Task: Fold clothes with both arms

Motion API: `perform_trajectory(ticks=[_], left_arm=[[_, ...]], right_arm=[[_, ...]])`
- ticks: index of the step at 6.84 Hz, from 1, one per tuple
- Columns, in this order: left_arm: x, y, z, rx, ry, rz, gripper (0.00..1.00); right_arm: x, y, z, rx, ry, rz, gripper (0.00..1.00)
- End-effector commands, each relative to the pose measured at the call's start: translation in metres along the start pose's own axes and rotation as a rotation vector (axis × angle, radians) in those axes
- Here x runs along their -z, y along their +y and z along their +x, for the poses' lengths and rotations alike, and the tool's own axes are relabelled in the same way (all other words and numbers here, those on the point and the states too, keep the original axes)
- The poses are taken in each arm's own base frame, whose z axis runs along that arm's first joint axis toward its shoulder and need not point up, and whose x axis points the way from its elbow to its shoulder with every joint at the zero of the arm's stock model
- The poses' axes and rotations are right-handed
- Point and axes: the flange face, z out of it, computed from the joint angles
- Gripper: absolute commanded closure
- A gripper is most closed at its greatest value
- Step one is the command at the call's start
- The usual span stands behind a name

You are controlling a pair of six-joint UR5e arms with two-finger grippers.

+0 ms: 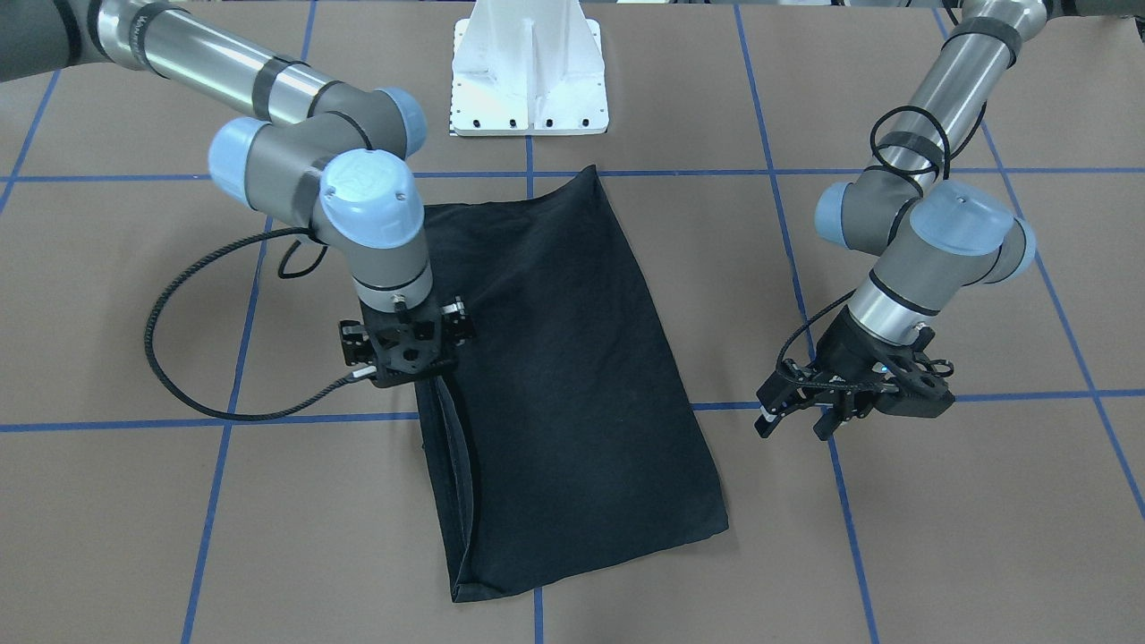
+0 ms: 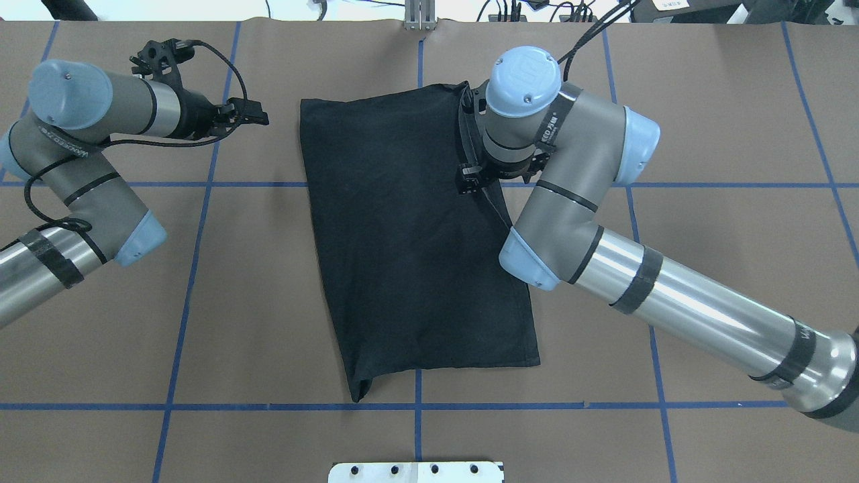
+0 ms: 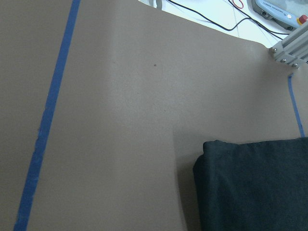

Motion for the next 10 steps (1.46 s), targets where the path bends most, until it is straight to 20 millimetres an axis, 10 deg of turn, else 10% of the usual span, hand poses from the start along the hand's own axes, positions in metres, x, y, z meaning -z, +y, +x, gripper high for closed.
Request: perform_trajectory(ticks=[1,7,10], left_arm=[[-0.003,0.001,-0.008,-0.001,-0.013,-0.006,0.0],[-0.004,0.0,-0.006,-0.002,-0.011,-0.005,0.0],[-0.002,-0.002,0.003,-0.002,0.001,-0.001,0.0]], right_arm=[[-0.032,-0.032,-0.01,0.009,0.018,0.064,0.0],[-0.059,-0.037,0.006,0.02,0.07,0.04,0.0],[-0.06,-0.049,0.057,0.029,0.08,0.028,0.0]])
